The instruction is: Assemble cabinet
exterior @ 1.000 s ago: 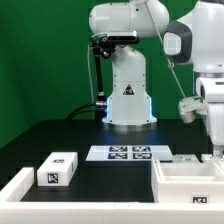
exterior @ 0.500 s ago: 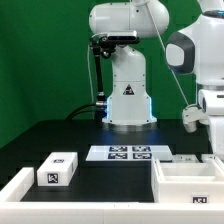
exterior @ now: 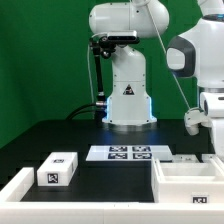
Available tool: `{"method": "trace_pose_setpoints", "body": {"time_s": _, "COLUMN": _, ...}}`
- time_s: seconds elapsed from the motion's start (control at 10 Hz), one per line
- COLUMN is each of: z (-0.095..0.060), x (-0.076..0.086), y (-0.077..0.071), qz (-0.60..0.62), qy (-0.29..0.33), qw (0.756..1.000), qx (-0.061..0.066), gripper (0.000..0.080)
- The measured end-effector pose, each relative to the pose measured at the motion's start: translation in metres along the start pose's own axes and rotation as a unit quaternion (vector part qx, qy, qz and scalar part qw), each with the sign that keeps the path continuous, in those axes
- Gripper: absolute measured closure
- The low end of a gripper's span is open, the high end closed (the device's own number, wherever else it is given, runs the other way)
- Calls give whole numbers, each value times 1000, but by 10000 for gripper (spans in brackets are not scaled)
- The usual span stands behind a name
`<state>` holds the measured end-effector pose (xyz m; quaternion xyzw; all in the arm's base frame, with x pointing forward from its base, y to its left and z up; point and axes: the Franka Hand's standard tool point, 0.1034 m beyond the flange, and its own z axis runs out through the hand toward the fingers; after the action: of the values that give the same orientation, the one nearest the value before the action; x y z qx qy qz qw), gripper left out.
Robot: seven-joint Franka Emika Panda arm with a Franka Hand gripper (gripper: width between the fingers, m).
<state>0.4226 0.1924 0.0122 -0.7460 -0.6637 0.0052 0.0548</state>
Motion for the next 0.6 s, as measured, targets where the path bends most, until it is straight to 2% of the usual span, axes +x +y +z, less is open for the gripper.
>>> {"method": "trace_pose_setpoints", "body": {"time_s": 0.1, "z": 0, "x": 0, "y": 0, "qz": 0, "qy": 0, "qw": 1000, "qx": 0, "gripper": 591}}
{"method": "trace_pose_setpoints", "body": {"time_s": 0.2, "z": 0, "x": -1, "y": 0, "qz": 1, "qy": 0, "qw": 1000, "qx": 0, "gripper": 591}}
{"method": "trace_pose_setpoints", "body": {"time_s": 0.3, "z": 0, "x": 0, "y": 1, "qz": 1, "qy": 1, "qw": 1000, "qx": -1, "gripper": 719}}
{"method": "trace_pose_setpoints", "body": {"time_s": 0.6, "z": -1, "x": 0, "y": 2, "qz": 1, "qy": 2, "qw": 1000, "qx": -3, "gripper": 737}}
